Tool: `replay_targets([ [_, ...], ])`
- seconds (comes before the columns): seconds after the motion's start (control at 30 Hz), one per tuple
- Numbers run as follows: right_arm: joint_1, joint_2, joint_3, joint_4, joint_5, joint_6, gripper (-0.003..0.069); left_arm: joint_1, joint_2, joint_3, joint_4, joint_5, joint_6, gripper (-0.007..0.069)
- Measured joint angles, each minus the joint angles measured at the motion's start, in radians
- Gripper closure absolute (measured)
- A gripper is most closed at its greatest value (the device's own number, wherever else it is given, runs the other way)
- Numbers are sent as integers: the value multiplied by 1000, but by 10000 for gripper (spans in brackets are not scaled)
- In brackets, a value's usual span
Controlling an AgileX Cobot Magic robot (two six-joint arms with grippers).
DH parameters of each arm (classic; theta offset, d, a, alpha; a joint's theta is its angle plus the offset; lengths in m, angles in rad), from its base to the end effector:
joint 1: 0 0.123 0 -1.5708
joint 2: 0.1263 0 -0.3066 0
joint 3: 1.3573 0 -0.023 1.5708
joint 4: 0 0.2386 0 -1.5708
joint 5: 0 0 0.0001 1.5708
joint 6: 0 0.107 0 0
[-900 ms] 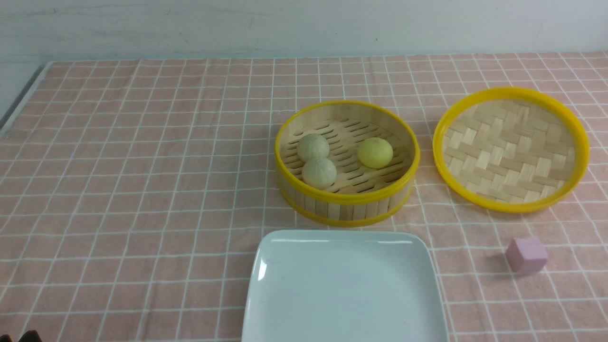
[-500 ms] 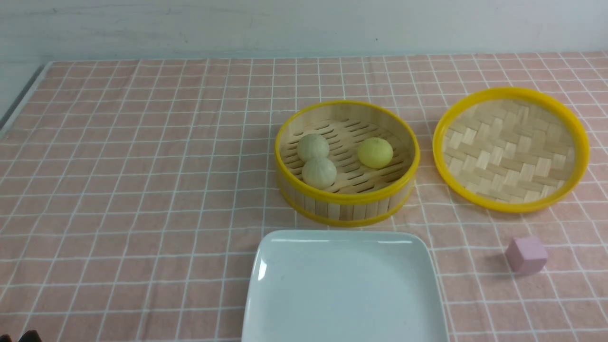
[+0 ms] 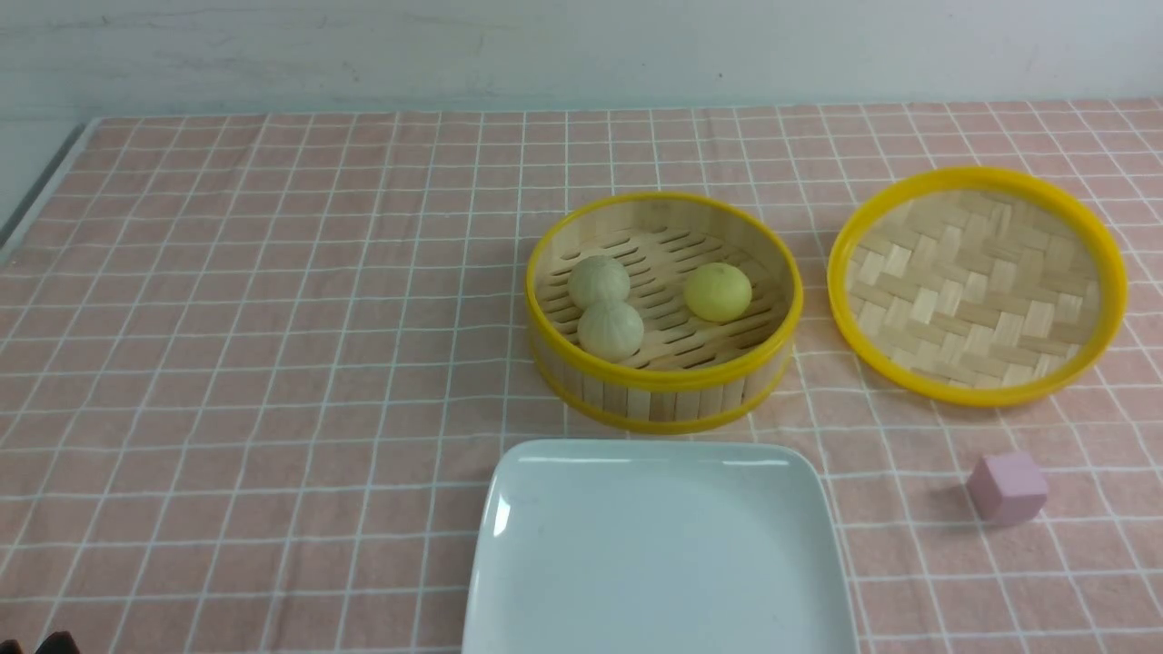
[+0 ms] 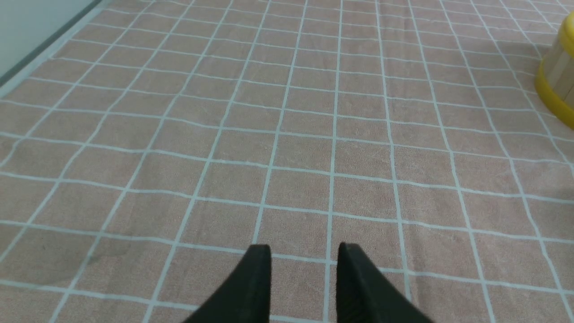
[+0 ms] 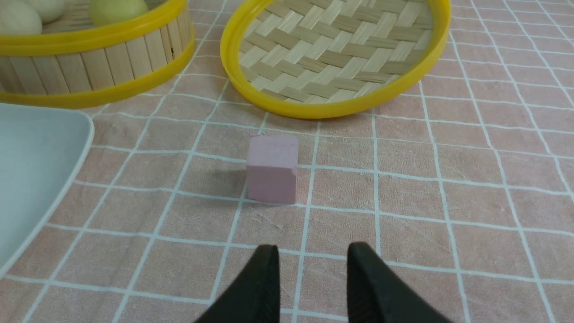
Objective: Put the steamed buns into the plate on the pink tablecloth.
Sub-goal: 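Reach toward a bun in the bamboo steamer with the right gripper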
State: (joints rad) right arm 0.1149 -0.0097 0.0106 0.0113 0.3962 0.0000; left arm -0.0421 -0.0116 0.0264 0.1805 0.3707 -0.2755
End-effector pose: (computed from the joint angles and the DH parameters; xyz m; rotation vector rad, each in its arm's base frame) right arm 0.0328 0.0043 0.1694 -0.1012 1.8789 0.0901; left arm 0.0342 0.0055 0.1674 -0.1055 1.8602 -0.0426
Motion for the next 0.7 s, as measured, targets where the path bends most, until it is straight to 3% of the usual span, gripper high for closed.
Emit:
replay_targets([
  [0.37, 0, 0, 0, 0, 0, 0, 419, 0, 0, 0, -1, 0, -15, 384],
  [0.53, 0, 0, 0, 19, -3, 20, 419, 0, 0, 0, -205, -8, -206, 384],
  [0.57, 0, 0, 1, 99, -11, 79, 419, 0, 0, 0, -315, -9, -307, 384],
  [0.63, 0, 0, 1, 204, -10, 141, 419, 0, 0, 0, -389, -9, -378, 384],
  [0.7, 0, 0, 6, 393, -10, 262, 419, 0, 0, 0, -501, -3, -491, 384],
])
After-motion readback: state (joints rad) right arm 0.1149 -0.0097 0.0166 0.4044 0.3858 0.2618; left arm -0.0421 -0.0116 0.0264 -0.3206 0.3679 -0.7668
